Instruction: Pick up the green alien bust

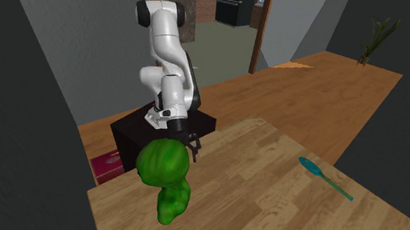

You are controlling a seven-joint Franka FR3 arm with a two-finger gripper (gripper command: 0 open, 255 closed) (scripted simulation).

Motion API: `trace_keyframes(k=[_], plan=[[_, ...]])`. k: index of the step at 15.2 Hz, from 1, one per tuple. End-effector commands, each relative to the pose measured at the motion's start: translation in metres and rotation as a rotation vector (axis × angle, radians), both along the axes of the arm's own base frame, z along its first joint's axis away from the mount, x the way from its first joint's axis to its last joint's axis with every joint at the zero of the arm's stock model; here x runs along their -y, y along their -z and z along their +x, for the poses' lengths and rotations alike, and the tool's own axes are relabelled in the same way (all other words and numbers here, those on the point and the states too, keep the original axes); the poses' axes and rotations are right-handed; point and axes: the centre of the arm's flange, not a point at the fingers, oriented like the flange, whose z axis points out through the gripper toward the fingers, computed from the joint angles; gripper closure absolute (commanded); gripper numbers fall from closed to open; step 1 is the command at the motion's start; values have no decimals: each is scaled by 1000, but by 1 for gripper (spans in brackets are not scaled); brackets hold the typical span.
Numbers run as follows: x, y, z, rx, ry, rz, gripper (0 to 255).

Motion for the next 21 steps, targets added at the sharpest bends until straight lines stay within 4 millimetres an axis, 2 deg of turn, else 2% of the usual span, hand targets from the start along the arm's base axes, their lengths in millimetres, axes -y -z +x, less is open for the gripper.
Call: trace_keyframes(k=[1,4,11,13,14,21], plan=[[20,10,-3,58,72,-13,0],[45,22,-7,124,154,-29,0],[45,59,-7,124,154,-29,0],[45,62,-7,124,154,-29,0],[44,62,-7,124,154,-29,255],[45,62,-7,124,154,-29,255]])
